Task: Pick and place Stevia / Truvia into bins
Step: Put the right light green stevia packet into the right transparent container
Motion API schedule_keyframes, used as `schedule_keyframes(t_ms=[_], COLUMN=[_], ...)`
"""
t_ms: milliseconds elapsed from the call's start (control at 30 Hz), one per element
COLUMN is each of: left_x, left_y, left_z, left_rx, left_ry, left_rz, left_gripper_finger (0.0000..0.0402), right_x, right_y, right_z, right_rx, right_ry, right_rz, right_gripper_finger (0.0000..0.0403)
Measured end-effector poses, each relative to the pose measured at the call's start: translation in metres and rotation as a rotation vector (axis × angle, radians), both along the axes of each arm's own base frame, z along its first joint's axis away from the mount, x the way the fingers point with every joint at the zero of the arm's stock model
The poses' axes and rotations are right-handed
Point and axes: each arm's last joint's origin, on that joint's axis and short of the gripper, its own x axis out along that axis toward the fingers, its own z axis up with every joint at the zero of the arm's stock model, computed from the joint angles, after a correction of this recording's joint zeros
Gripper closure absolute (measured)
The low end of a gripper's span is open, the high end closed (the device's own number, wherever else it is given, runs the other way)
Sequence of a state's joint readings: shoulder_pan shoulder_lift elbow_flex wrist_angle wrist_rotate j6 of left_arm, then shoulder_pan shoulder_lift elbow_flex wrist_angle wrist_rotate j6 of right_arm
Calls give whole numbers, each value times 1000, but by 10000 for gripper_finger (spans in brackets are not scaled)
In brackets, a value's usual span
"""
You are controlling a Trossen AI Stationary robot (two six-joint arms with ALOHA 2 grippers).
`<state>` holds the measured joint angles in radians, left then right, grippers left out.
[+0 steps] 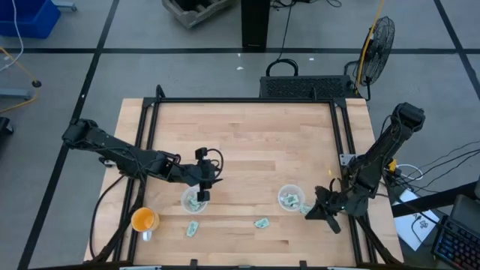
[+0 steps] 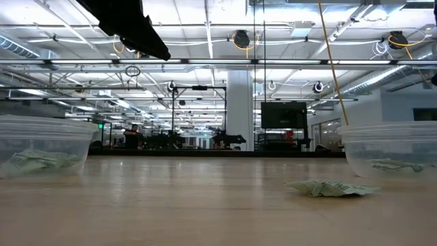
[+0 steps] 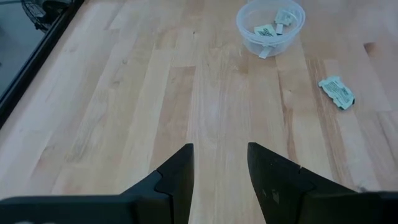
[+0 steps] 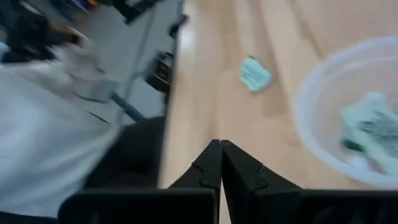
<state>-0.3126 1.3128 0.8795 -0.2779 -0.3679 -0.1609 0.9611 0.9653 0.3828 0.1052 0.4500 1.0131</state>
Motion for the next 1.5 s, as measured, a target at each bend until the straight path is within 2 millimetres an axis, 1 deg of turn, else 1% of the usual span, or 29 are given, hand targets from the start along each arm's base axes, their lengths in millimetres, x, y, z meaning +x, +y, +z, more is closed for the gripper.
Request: schedule_keyframes(t_ms=[167,300,433,533,633,733,1000,1133,1300,1500], left_x=[0,0,0,0,0,0,2,2,2,2], left_y=[0,0,0,0,0,1,5,8,8,8], left_z=[0,0,0,0,0,0,0,0,0,0], left_rx=[-4,-4,-18,-19,-19,-19,-34,-47,-49,-51], left_ry=[0,-1,-3,-3,-3,-3,-8,-9,-8,-8], left_rz=[3,4,14,16,16,19,48,66,69,70], left_gripper_finger=[245,245,245,245,245,245,245,245,245,245], right_x=[-4,-13,-21,-23,-19,-15,-14,-10,-3,3], right_y=[-7,-13,-22,-22,-19,-17,-15,-11,-2,5], right_z=[-10,-16,-27,-34,-36,-37,-48,-52,-56,-68], right_rx=[-112,-163,-173,-163,-130,-111,-210,-224,-195,-227], right_ry=[84,169,342,450,448,440,467,428,381,366], right_rz=[-3,-14,-103,-85,-104,-110,-95,-115,-98,-114], right_gripper_finger=[403,403,403,402,391,368,288,260,244,243])
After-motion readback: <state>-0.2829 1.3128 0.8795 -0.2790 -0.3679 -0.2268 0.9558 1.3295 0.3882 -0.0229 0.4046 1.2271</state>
